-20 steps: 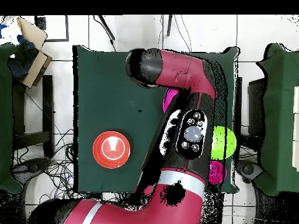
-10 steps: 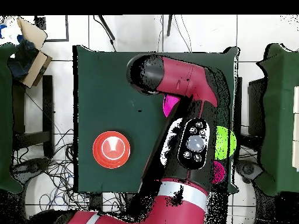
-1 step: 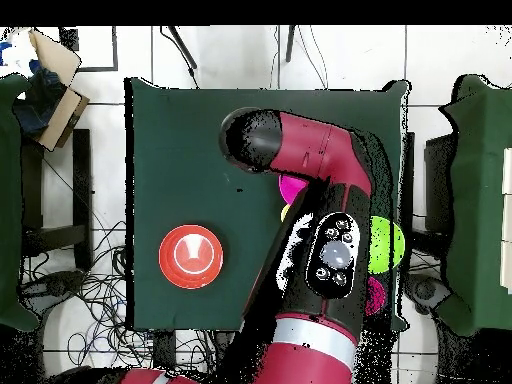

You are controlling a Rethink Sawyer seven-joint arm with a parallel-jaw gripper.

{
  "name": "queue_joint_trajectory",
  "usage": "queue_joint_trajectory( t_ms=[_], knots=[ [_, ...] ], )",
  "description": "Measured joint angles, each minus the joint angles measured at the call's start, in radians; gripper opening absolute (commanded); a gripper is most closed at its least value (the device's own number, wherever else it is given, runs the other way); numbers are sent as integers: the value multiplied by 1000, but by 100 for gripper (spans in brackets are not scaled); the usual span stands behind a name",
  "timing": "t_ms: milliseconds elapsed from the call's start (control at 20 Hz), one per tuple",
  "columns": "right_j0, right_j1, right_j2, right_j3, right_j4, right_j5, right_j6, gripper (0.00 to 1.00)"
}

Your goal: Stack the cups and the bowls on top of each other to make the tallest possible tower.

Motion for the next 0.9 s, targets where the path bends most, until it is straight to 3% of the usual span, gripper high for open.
queue_joint_trajectory(
  t_ms=[900],
  knots=[
    [-1,8,0,24,0,-112,0,100]
  ],
)
